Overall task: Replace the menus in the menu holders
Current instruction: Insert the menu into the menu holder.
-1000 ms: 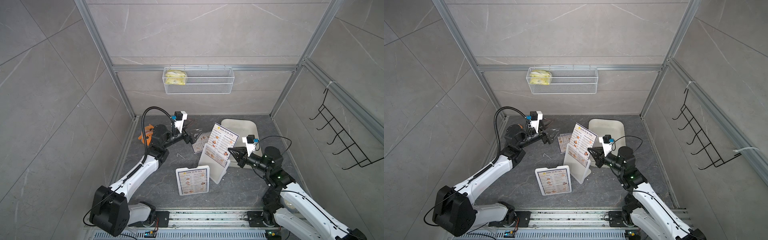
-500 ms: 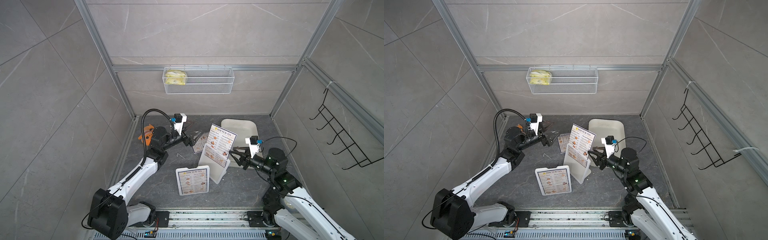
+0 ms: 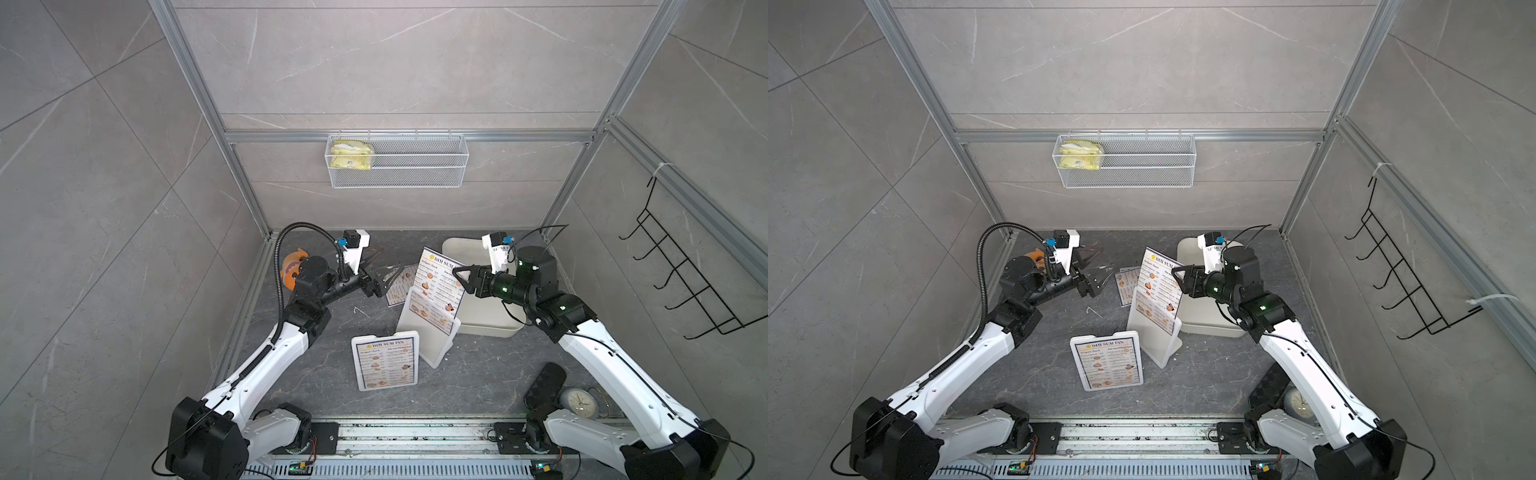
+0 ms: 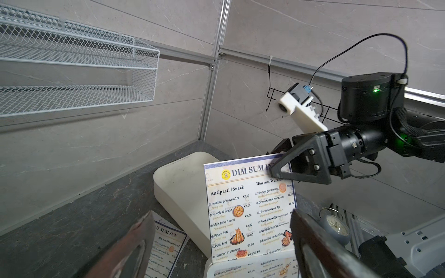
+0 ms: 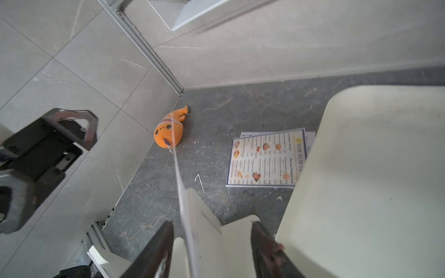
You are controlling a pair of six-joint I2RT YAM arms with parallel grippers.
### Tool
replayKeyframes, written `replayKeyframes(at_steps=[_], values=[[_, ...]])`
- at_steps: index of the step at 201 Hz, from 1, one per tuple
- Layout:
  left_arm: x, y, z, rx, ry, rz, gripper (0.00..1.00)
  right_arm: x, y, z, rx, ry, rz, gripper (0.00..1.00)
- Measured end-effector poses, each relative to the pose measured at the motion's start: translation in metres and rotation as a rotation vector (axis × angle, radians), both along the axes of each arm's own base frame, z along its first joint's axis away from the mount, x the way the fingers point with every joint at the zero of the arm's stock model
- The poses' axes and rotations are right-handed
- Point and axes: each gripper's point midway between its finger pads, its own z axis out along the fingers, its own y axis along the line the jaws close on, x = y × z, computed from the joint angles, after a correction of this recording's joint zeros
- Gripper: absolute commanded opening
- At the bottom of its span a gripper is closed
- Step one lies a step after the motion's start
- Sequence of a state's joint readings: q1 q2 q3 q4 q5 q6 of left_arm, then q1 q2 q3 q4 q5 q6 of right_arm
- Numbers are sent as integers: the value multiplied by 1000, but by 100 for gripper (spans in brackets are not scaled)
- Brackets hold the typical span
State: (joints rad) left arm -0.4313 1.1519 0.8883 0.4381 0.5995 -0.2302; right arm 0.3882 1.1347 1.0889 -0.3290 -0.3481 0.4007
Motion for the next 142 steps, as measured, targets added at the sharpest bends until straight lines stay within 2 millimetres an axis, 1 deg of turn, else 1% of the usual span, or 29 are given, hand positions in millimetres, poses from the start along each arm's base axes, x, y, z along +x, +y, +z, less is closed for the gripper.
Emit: replayKeyframes(at_steps=[6, 14, 19, 30, 46, 62, 83, 142], values=[[0, 0, 0, 0, 1, 0, 90, 1, 0, -3, 2, 13, -2, 32], [-1, 0, 0, 1, 2, 0, 90, 1, 1, -4, 9, 26, -2, 21], [-1, 0, -1, 2, 4, 0, 90, 1, 2, -4, 11, 26, -2, 16], [-1, 0, -3, 4, 9, 0, 90, 0, 2, -1, 25, 23, -6, 10], [-2, 1, -10, 10, 24, 2, 90, -1, 2, 5, 34, 0, 1, 6], [-2, 2, -16, 17, 39, 6, 90, -5, 2, 11, 46, -31, 8, 3], [-1, 2, -21, 22, 50, 11, 90, -12, 0, 12, 54, -60, 16, 0], [0, 3, -22, 22, 53, 19, 90, -25, -5, -2, 69, -99, 15, 0]])
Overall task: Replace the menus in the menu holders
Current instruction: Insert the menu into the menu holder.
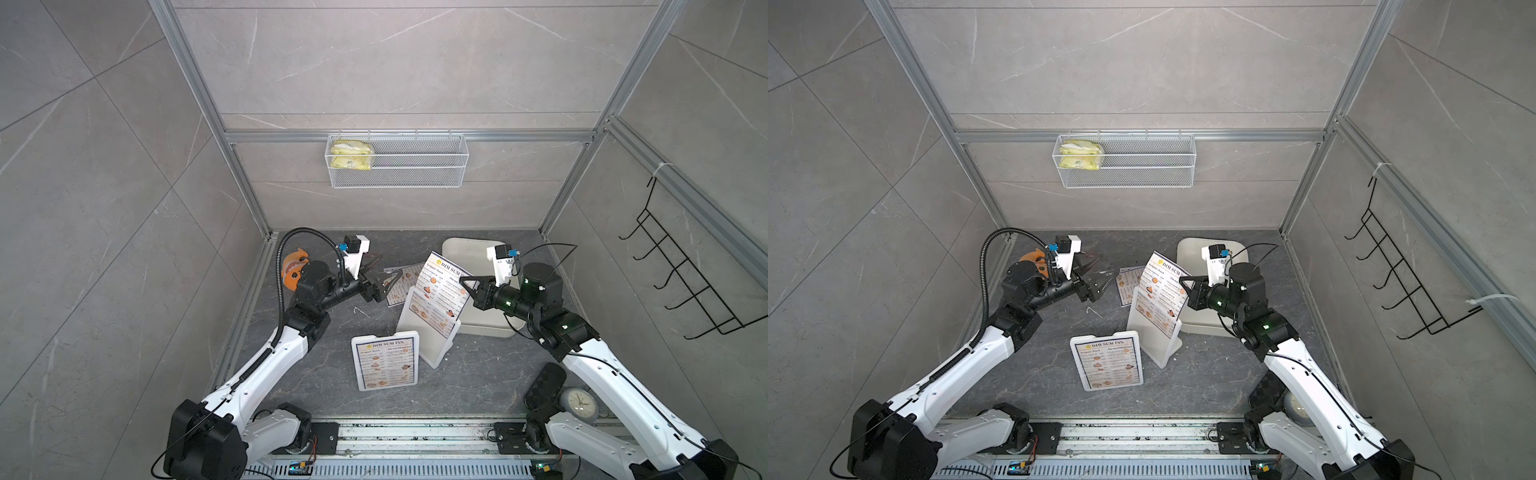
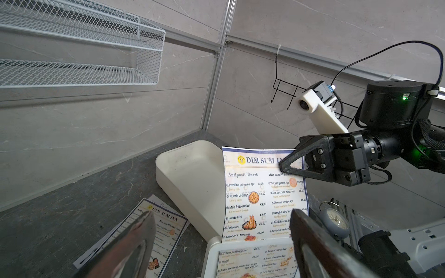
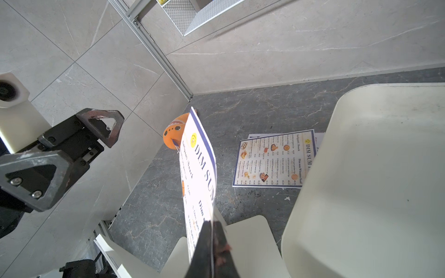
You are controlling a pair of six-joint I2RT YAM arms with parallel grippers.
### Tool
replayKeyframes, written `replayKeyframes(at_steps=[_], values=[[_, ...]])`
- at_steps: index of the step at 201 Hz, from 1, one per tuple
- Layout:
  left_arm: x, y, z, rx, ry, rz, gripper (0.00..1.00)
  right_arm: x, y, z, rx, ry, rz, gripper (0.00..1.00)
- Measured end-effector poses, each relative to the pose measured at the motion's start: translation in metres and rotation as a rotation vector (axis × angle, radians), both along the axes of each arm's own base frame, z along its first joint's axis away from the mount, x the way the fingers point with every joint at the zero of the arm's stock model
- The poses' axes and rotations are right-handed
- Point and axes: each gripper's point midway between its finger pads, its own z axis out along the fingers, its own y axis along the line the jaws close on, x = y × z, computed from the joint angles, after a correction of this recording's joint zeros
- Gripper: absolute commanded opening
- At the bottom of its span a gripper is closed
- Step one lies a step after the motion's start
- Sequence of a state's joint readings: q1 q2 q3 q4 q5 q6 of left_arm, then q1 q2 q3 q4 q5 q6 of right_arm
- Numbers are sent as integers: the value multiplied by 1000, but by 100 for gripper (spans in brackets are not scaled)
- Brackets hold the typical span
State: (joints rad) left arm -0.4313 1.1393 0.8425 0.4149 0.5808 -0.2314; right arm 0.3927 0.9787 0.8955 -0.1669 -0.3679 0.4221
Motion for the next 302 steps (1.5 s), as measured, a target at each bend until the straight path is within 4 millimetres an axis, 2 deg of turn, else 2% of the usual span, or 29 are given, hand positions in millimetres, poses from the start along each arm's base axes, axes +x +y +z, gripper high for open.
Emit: replayKeyframes(at_steps=[40, 68, 90, 128, 173, 246, 264, 284, 302], values=[[1, 0, 0, 0, 0, 3, 90, -7, -3, 2, 5, -52, 2, 1], [1, 0, 0, 0, 0, 5, 90, -11, -3, -12, 4, -52, 5, 2], [1, 0, -2, 1, 3, 5, 90, -11, -1, -19, -1, -48, 7, 6], [1, 1, -1, 0, 1, 8, 89, -9, 0, -14, -1, -79, 2, 8], [1, 4, -6, 3, 8, 27, 90, -9, 8, -20, -31, -93, 17, 7], [-3, 10, -5, -2, 0, 53, 90, -24, 16, -52, -91, -109, 46, 8], [-3, 10, -5, -2, -2, 56, 90, -31, 17, -52, -87, -124, 56, 17], [-4, 11, -5, -3, -3, 56, 90, -38, 20, -47, -76, -145, 76, 39], [-4, 11, -4, -3, -4, 56, 89, -41, 21, -44, -84, -164, 93, 46]])
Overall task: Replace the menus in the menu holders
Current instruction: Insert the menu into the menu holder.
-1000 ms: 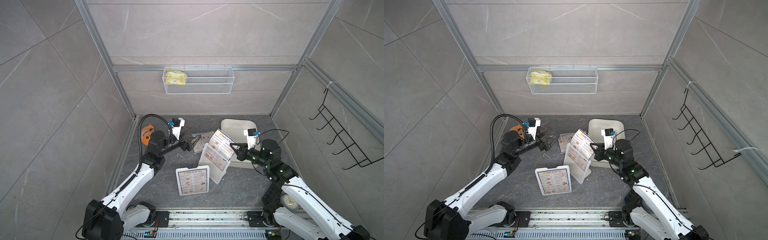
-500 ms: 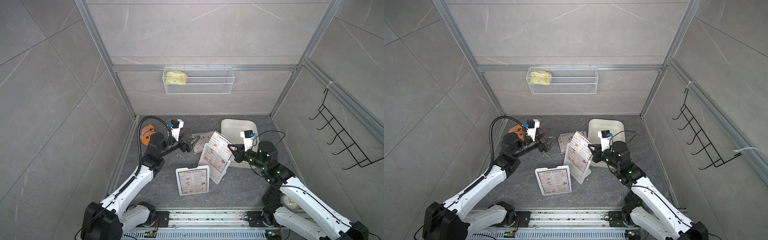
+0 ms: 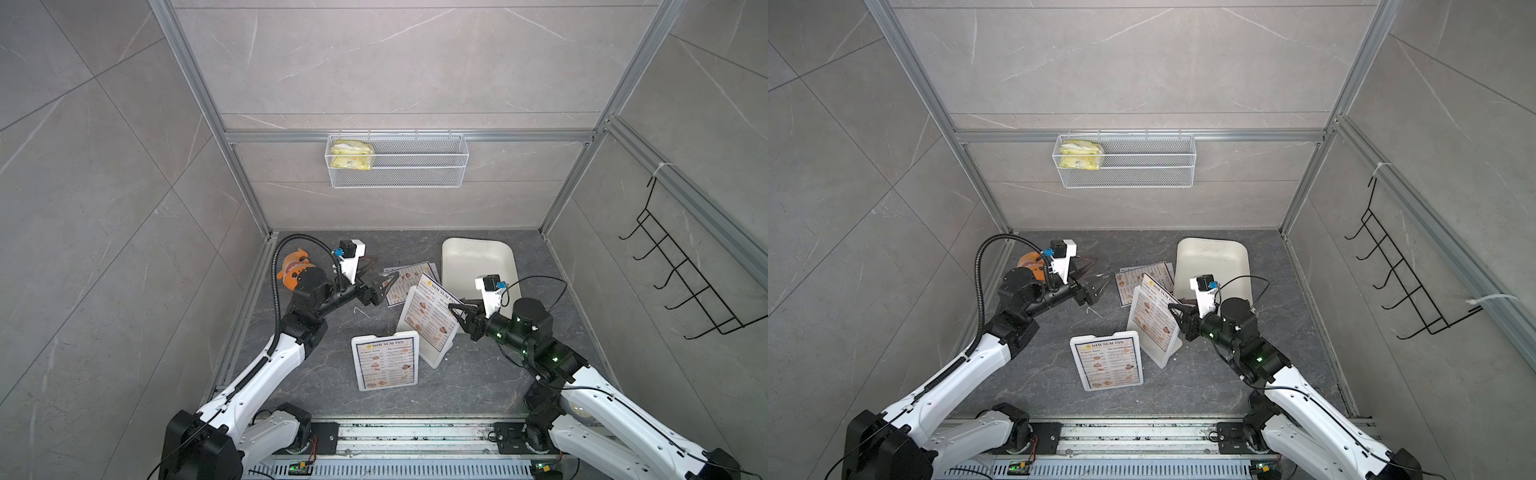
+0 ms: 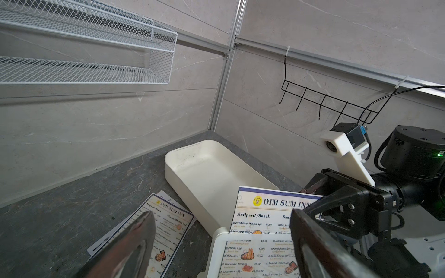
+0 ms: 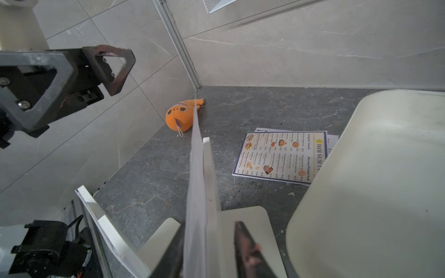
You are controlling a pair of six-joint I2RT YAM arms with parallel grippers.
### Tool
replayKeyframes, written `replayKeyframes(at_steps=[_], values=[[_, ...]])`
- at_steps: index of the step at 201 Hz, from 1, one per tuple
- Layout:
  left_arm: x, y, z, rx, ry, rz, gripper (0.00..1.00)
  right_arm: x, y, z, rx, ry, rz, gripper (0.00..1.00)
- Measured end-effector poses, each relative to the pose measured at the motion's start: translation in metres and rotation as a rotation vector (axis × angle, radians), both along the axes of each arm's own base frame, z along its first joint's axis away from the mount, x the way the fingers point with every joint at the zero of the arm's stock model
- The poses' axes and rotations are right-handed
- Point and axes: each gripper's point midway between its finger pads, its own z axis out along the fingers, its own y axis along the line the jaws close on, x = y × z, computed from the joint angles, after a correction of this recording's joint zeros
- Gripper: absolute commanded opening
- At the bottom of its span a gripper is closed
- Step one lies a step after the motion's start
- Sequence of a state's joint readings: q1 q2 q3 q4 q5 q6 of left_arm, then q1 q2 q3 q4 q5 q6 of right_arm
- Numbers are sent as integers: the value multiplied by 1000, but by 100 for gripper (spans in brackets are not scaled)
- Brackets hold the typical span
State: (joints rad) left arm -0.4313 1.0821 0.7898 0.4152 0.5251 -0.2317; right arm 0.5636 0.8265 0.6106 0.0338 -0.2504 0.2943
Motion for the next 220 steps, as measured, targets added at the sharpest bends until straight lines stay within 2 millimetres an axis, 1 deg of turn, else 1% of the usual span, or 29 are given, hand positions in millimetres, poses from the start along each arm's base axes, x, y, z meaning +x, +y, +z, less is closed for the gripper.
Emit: replayKeyframes(at_steps=[22, 41, 60, 75, 89, 99, 110, 121, 158, 192, 220], values=[[-2, 1, 2, -3, -6, 0, 90, -1, 0, 3, -11, 2, 1, 48], [-4, 2, 4, -5, -11, 0, 90, 3, -3, 16, -15, -8, -22, 44], [-6, 3, 4, -7, -15, 0, 90, 9, -3, 38, 3, -26, -44, 35], [-7, 4, 4, -7, -15, 1, 90, 15, -3, 54, 14, -41, -64, 23], [-8, 4, 5, -9, -18, 1, 90, 23, -3, 62, 14, -31, -91, 13], [-9, 4, 5, -9, -18, 1, 90, 28, -3, 64, 11, -12, -108, 6], [-9, 4, 6, -9, -19, 1, 90, 32, -1, 63, -7, 2, -112, 0], [-9, 4, 6, -9, -19, 1, 90, 35, 1, 59, -19, 26, -109, 0], [-9, 4, 4, -8, -16, 1, 90, 34, 10, 30, -75, 118, -80, 0], [-9, 4, -3, 0, 1, 1, 90, 28, 16, 17, -91, 146, -51, 0], [-9, 4, -3, 1, 3, 1, 90, 23, 23, 13, -99, 156, -28, 0]])
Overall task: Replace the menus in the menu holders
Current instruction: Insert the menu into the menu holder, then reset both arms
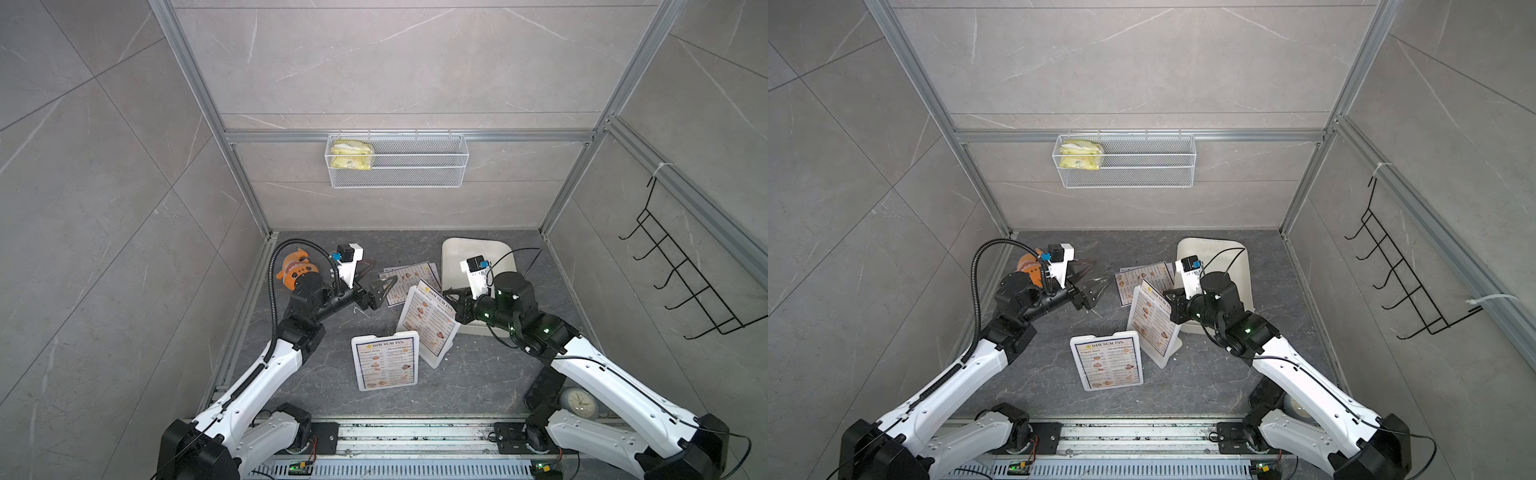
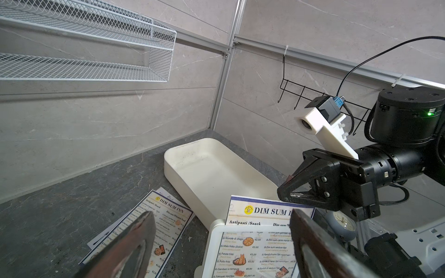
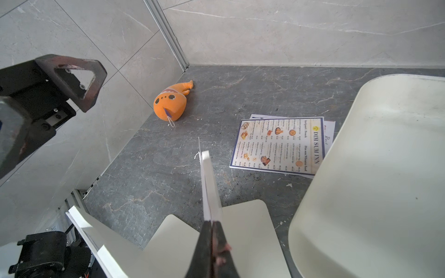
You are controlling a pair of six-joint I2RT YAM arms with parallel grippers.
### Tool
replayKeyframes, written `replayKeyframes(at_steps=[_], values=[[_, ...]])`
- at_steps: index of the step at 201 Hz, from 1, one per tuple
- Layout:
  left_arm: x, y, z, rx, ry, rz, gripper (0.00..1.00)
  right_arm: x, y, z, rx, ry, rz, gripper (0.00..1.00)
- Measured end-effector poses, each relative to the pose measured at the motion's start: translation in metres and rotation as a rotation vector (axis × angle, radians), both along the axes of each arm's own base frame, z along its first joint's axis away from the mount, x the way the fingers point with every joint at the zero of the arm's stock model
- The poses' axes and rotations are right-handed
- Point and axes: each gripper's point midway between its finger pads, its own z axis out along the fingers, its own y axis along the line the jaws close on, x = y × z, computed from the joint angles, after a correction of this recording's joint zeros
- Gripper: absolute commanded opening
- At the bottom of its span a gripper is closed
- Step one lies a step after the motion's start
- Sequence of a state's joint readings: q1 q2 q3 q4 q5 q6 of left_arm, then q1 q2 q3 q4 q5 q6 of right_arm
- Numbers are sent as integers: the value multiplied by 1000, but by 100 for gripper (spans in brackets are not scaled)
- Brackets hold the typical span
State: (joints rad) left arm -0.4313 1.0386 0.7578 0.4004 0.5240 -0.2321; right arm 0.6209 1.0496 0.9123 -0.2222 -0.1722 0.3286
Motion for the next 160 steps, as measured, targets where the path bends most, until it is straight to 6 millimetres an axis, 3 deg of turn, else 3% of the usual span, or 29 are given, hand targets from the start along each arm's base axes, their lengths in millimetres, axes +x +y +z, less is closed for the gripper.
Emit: replayKeyframes(at_steps=[91, 111, 138, 160], values=[[0, 3, -7, 7, 16, 17, 90, -7, 15, -34, -78, 78, 45, 0], [0, 4, -5, 5, 12, 24, 90, -5, 14, -33, -97, 65, 36, 0], [-1, 8, -1, 3, 3, 45, 90, -1, 4, -26, -128, 21, -14, 27], [2, 21, 5, 5, -13, 135, 91, 2, -15, 0, -139, -89, -86, 40]])
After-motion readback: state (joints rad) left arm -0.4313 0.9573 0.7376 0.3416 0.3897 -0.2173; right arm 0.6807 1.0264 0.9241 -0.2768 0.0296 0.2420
